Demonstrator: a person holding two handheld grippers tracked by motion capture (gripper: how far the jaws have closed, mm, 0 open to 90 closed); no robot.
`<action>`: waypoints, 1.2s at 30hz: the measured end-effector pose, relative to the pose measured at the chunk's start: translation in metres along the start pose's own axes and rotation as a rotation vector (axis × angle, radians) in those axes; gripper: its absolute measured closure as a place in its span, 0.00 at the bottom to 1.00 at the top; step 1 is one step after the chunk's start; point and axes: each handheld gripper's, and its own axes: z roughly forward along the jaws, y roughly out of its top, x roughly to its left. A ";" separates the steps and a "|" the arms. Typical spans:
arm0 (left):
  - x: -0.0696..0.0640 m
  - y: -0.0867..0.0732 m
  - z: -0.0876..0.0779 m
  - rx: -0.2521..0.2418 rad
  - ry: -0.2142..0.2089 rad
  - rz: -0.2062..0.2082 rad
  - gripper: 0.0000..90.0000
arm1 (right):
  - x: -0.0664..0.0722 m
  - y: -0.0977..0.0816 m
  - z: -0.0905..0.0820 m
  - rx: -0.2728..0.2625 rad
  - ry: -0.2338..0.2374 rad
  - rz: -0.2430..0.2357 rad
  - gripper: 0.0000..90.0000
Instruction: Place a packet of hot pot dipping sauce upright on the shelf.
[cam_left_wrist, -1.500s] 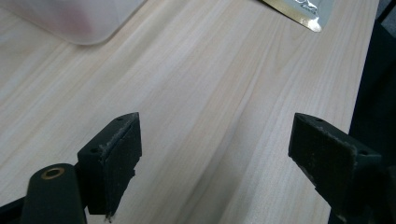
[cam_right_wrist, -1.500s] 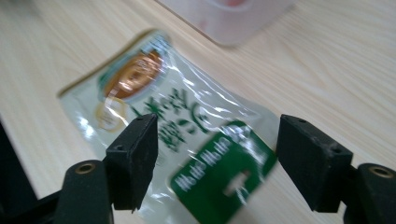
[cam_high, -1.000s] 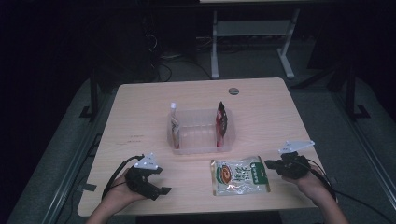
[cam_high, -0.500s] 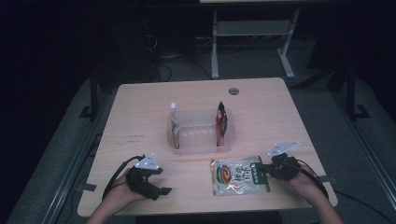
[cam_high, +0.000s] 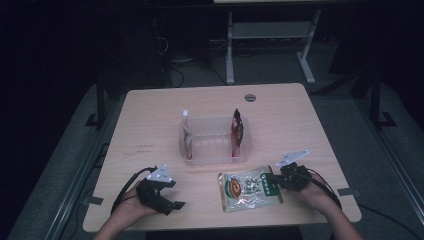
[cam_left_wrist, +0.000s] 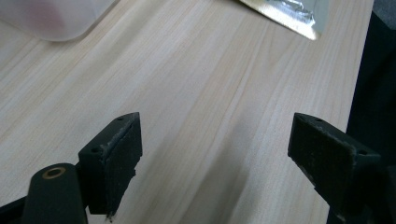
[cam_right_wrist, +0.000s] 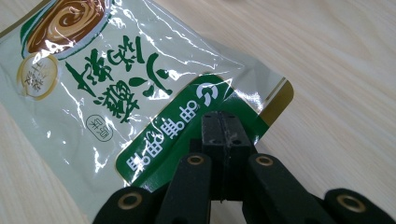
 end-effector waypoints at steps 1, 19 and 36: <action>0.000 0.000 0.000 -0.002 0.000 -0.004 0.19 | 0.003 0.004 0.003 0.000 0.014 -0.011 1.00; 0.001 0.000 0.000 0.006 -0.002 0.001 0.19 | 0.037 0.049 0.040 -0.002 0.100 -0.118 1.00; -0.001 0.002 0.000 0.005 -0.001 0.003 0.19 | 0.045 0.061 0.037 -0.058 0.142 -0.107 0.84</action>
